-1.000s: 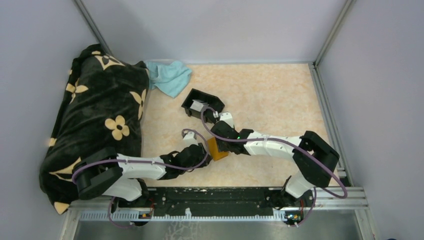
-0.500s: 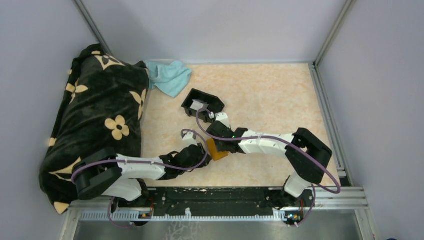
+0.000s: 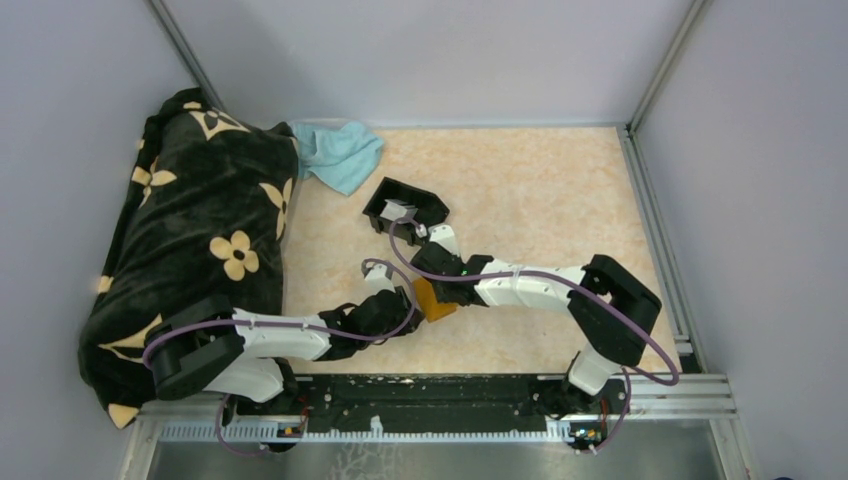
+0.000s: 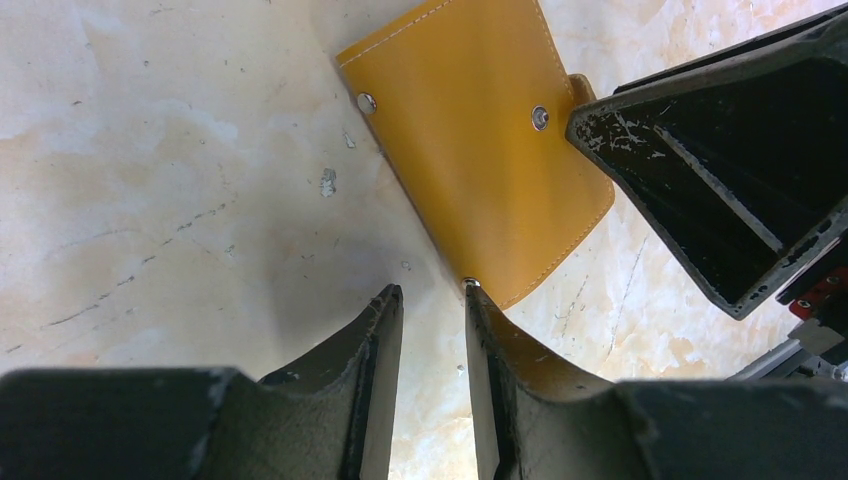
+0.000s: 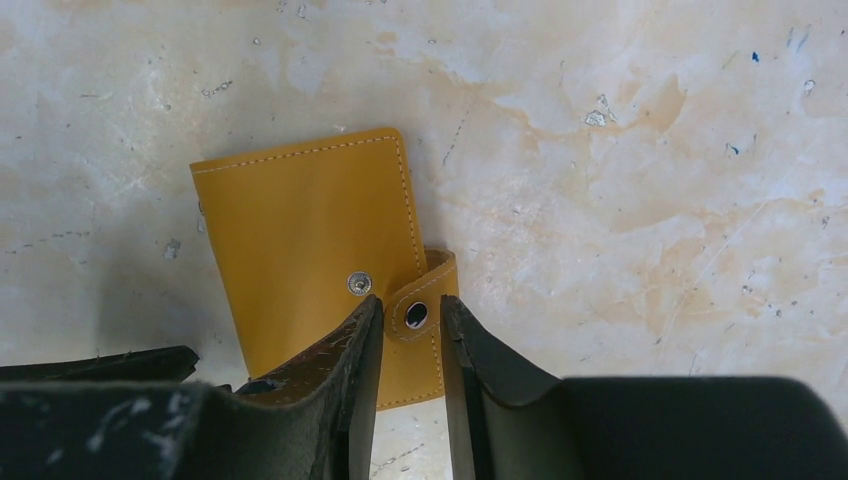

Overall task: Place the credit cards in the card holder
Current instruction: Close the card holder at the center of the board.

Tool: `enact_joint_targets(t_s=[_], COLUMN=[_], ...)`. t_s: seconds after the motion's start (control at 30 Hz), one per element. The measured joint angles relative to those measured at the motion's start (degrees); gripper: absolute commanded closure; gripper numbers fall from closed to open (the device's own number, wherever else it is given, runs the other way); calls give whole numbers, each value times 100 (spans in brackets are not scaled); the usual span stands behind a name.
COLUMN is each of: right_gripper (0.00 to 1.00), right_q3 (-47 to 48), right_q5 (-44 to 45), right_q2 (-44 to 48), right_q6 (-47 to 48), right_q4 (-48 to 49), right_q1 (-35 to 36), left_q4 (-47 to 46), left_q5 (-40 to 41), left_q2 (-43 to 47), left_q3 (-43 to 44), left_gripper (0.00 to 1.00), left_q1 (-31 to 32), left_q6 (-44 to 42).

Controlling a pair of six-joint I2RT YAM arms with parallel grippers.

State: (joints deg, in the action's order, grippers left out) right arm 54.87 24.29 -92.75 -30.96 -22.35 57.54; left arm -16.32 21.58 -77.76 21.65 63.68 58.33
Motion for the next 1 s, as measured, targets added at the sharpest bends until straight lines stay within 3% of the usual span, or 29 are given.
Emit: enact_joint_targets(t_s=[0.53, 1.0], right_gripper=[92, 96], right_q3=[44, 299], right_q5=[136, 114], right_q2=[-2, -98], right_q6=[144, 229], right_q4=[-20, -7], right_q1=[76, 116], left_q4=[-22, 4], left_q5=[9, 142], left_q2=[9, 17], left_q3=[-15, -13], left_gripper=[61, 61], left_q1=[0, 26], left_q6=[59, 63])
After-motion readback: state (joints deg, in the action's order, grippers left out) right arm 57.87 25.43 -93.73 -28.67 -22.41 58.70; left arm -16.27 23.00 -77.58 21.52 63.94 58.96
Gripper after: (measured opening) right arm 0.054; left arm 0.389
